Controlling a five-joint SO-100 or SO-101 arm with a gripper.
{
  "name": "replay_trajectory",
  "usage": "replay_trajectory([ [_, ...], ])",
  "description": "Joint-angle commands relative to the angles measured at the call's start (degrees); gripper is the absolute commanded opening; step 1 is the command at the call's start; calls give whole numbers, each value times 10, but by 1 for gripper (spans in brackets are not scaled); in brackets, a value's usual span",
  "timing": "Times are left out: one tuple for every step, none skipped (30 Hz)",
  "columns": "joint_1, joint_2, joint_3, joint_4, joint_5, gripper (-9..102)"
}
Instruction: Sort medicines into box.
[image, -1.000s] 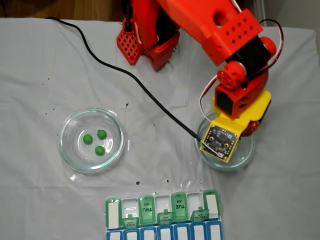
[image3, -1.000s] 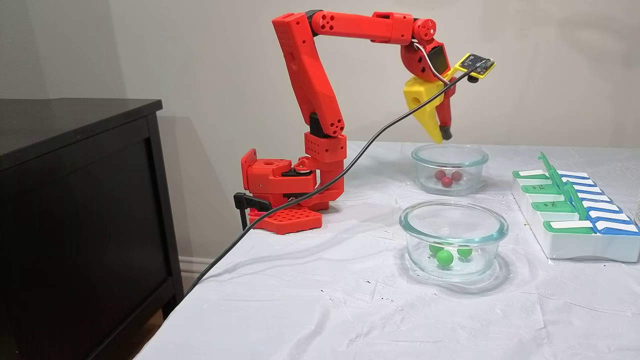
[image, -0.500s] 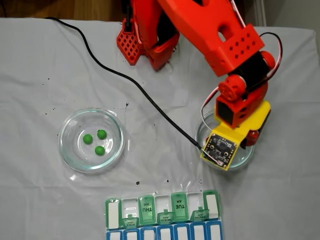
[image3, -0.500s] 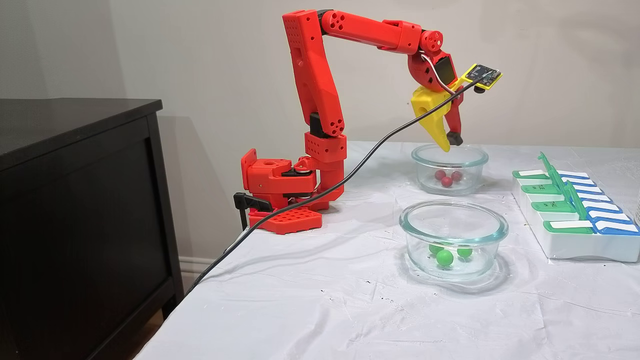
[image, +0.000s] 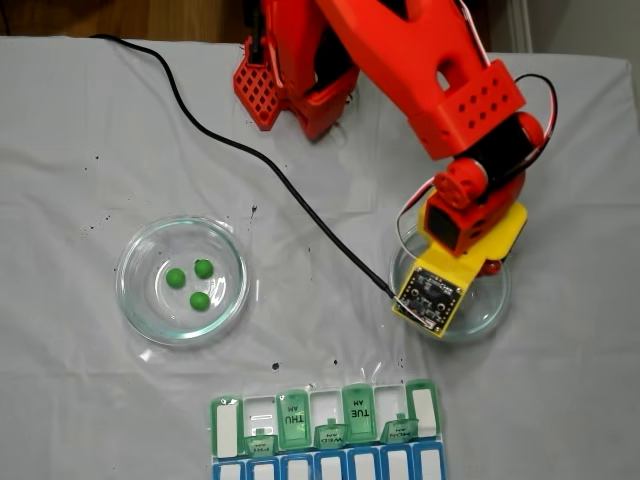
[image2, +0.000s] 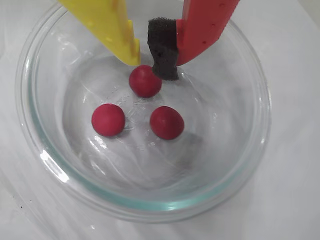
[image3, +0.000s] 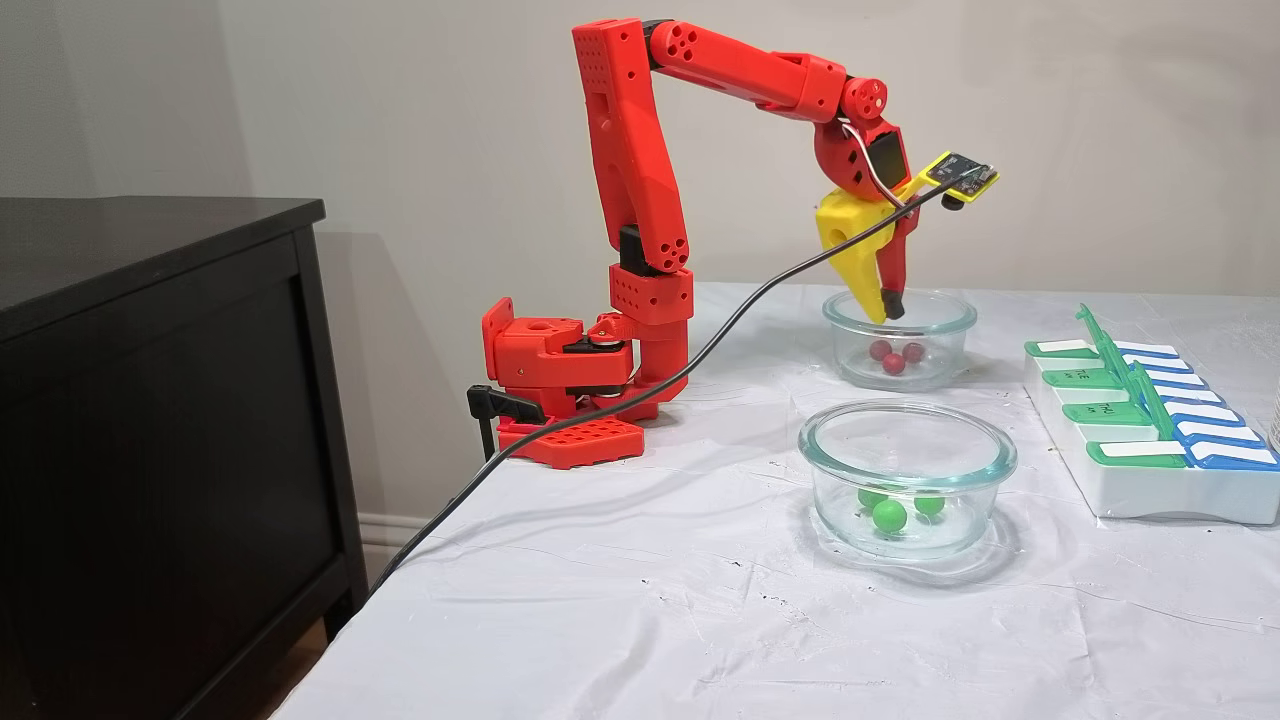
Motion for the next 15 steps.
replay_trajectory([
  [-9,37,-1,0,6,7],
  [-11,33,2,-1,6,9],
  [-12,30,3,-1,6,9],
  [-14,25,4,-1,8,11],
  [-15,23,4,-1,9,13],
  [-16,20,4,-1,10,14],
  [-16,18,4,-1,11,14],
  [-17,17,4,-1,12,14],
  [-17,14,4,-1,13,15],
  [-18,11,5,-2,14,15],
  [-18,7,5,-5,14,16],
  [-18,4,6,-8,15,16],
  [-17,2,6,-10,15,16],
  [-16,-1,6,-12,15,16],
  [-16,-3,6,-14,16,16],
])
